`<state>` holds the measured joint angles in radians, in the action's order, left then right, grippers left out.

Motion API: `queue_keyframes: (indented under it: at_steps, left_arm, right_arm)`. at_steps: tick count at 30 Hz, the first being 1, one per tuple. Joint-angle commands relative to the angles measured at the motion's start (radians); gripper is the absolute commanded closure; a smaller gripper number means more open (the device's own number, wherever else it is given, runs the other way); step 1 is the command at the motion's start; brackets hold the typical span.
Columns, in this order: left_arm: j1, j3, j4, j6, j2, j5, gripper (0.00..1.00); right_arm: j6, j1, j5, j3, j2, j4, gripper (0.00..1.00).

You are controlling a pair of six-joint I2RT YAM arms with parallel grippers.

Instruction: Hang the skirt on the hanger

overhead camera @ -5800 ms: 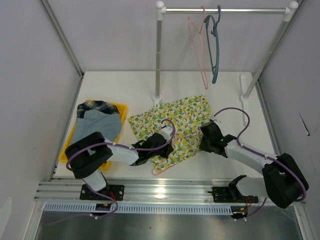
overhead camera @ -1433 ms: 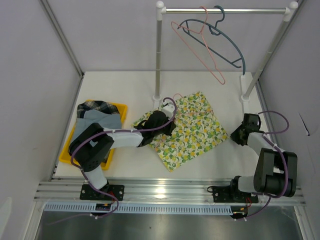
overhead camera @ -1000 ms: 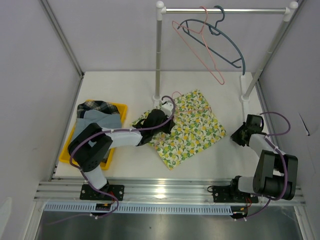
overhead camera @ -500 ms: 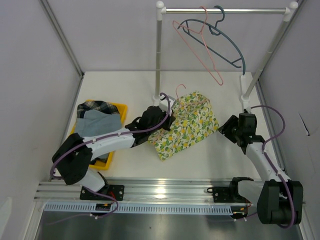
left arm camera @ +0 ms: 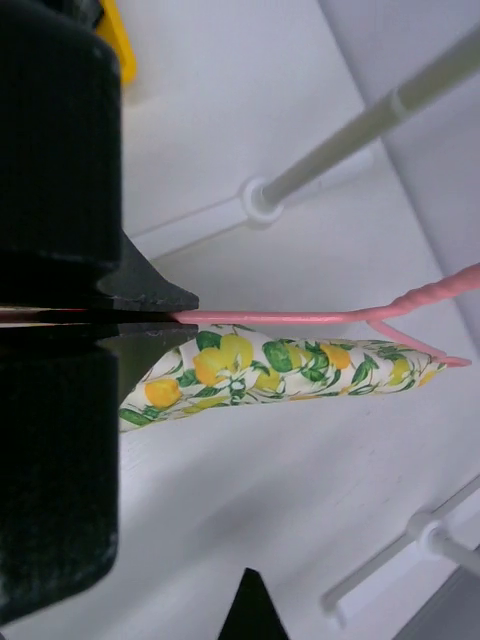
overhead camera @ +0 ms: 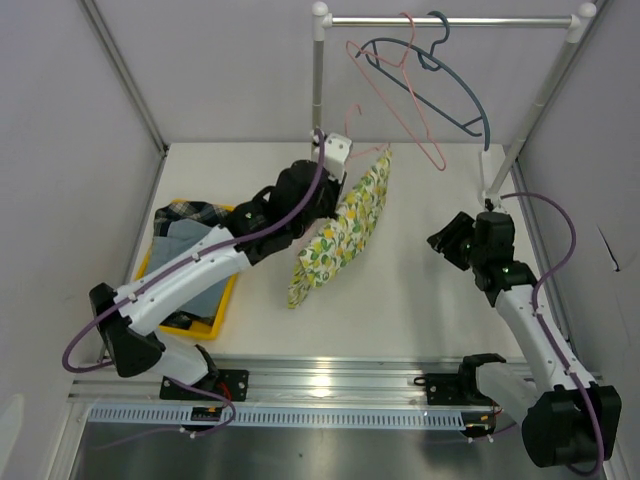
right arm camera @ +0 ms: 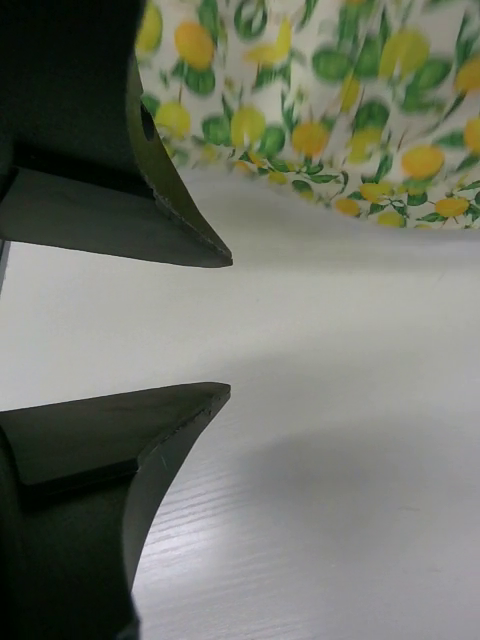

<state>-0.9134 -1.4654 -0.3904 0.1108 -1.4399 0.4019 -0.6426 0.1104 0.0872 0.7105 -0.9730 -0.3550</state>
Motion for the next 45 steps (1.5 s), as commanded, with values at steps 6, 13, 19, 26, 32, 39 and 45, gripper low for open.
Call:
queue_keyframes:
  at_steps: [6, 13, 19, 26, 32, 39, 45]
  left_arm:
    - [0.002, -0.355, -0.189, -0.091, -0.109, 0.262, 1.0]
    - [0.01, -0.874, -0.356, -0.158, -0.384, 0.366, 1.0]
    - [0.025, -1.066, -0.335, -0.227, -0.513, 0.402, 1.0]
    - [0.056, -0.917, -0.096, -0.286, -0.422, 0.396, 1.0]
    - [0.103, -0.912, -0.004, -0.306, -0.419, 0.341, 1.0]
    - [0.136, -0.776, 0.162, -0.338, -0.367, 0.293, 1.0]
    - [0.195, -0.874, 0.108, -0.306, -0.433, 0.195, 1.0]
  right_arm:
    - [0.006, 0.009, 0.026, 0.15, -0.004, -0.033, 0.45]
    - [0.011, 0.009, 0.052, 0.202, -0.009, -0.048, 0.45]
    - [0.017, 0.011, 0.066, 0.23, -0.012, -0.059, 0.45]
    - [0.018, 0.015, 0.08, 0.225, -0.012, -0.045, 0.45]
    - [0.017, 0.02, 0.079, 0.205, -0.006, -0.03, 0.45]
    - [0.029, 0.018, 0.075, 0.195, -0.007, -0.016, 0.45]
    - [0.031, 0.021, 0.085, 0.202, -0.024, -0.002, 0.46]
